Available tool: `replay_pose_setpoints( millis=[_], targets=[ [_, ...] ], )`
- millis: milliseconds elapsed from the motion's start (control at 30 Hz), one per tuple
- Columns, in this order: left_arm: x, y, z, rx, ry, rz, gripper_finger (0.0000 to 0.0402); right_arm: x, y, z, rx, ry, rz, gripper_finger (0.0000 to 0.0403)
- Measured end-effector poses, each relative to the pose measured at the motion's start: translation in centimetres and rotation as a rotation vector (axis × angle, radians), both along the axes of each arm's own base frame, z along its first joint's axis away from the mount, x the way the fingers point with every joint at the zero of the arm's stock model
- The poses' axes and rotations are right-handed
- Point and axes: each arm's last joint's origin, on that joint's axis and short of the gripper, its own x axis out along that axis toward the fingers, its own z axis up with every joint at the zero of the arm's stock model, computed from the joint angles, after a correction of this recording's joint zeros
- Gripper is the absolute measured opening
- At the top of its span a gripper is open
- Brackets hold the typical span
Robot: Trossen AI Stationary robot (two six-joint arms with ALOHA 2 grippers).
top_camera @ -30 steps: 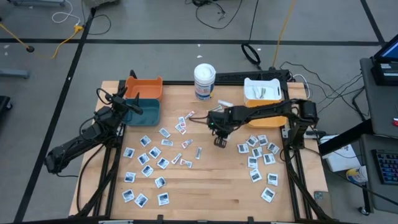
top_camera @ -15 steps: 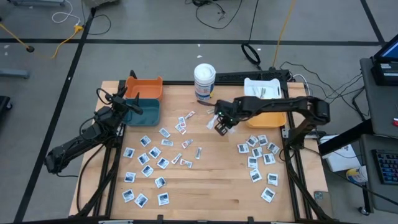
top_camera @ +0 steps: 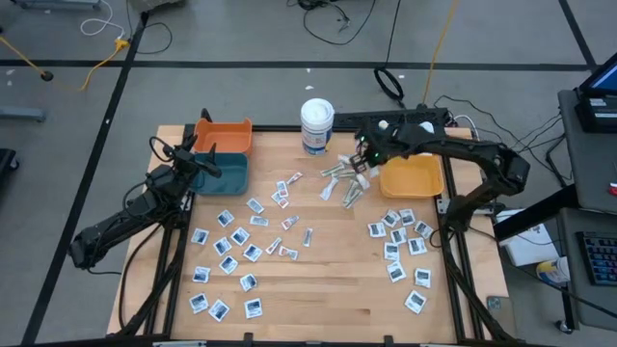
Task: Pick & Place First Aid Supplies
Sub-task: Put the green bandage into the white bin
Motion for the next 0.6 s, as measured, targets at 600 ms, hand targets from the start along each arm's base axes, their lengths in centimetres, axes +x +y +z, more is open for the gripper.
replay_pose_setpoints(
  millis=[600],
  targets=[
    [0.0, 0.0, 0.0, 0.0, 0.0, 0.0, 0.0308, -8.0, -9.4, 0.0, -0.056, 0.006, -0.31, 0.0]
  ],
)
